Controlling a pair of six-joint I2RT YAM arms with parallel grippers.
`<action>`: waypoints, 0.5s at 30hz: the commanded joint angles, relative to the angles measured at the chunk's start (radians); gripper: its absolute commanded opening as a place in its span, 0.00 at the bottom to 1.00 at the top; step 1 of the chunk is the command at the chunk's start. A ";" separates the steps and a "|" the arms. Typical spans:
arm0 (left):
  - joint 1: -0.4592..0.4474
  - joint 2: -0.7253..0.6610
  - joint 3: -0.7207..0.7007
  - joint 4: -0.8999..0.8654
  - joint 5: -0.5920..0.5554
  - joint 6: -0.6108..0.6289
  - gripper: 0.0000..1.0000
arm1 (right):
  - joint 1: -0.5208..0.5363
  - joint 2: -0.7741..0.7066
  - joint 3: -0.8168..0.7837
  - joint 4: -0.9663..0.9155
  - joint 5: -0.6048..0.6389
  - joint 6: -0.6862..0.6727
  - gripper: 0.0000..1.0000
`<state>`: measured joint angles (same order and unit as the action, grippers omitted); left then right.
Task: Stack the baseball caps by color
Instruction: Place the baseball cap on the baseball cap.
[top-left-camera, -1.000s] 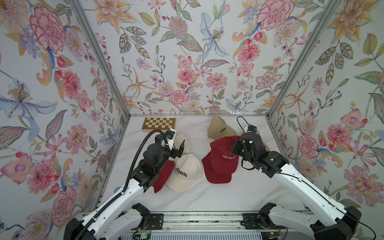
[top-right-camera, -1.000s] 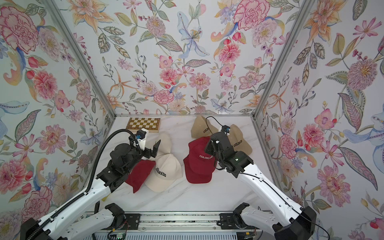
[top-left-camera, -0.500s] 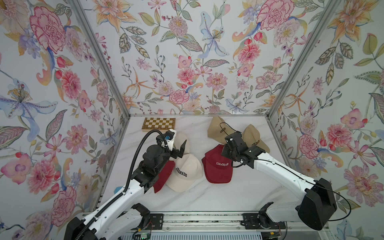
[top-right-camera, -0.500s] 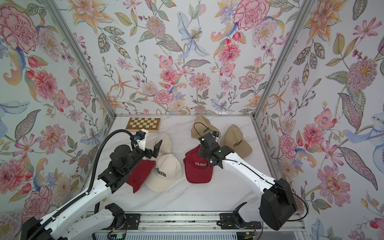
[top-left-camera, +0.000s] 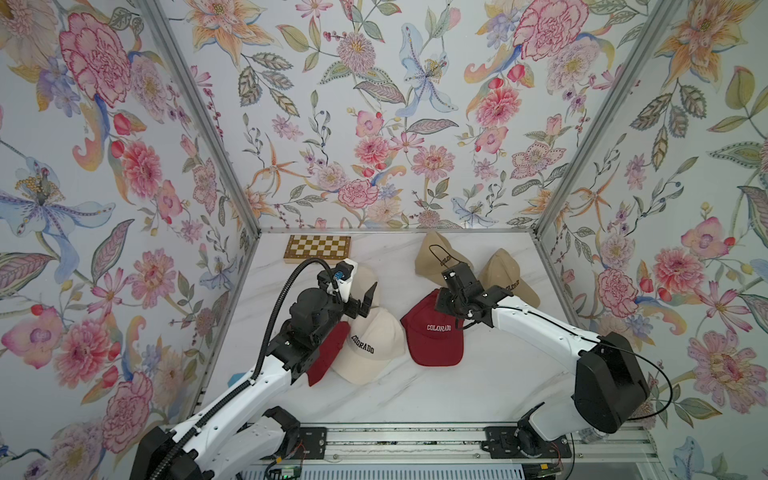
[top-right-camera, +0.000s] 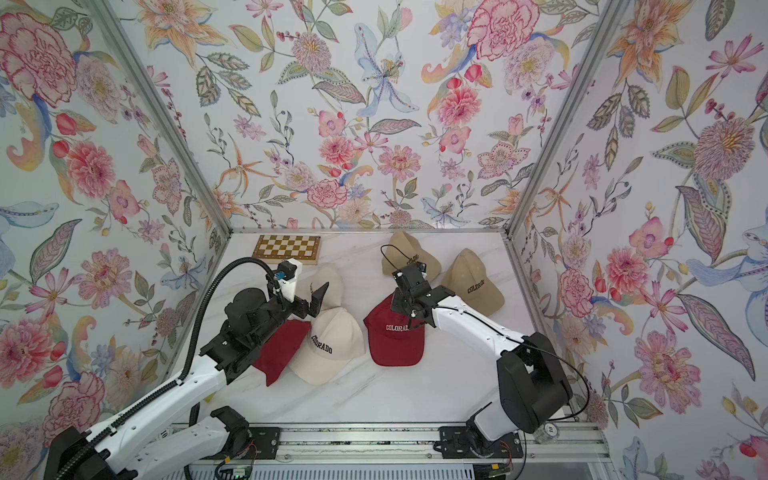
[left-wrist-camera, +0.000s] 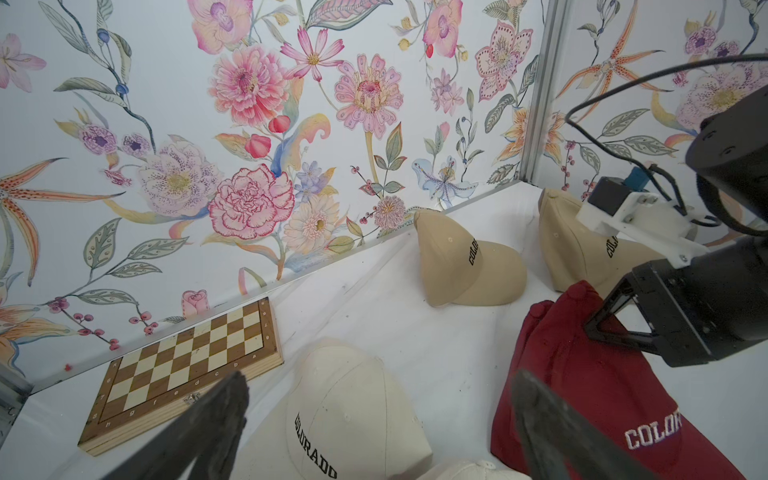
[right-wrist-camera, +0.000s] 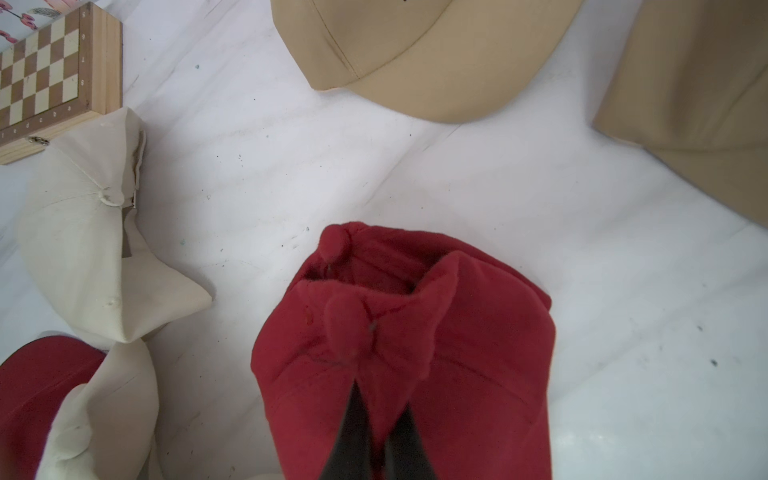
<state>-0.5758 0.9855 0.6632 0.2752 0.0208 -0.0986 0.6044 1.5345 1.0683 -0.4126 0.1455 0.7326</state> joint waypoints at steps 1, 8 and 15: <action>-0.002 0.014 0.009 0.021 0.020 -0.013 1.00 | 0.003 0.048 0.013 0.011 -0.014 -0.031 0.00; -0.003 0.027 0.016 0.012 0.022 0.000 1.00 | 0.014 0.087 0.023 0.020 0.001 -0.078 0.39; -0.003 0.040 0.021 0.005 0.023 0.006 1.00 | 0.081 0.087 0.057 0.000 0.059 -0.145 0.99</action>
<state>-0.5762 1.0142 0.6636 0.2749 0.0235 -0.0975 0.6491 1.6161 1.0870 -0.3847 0.1619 0.6262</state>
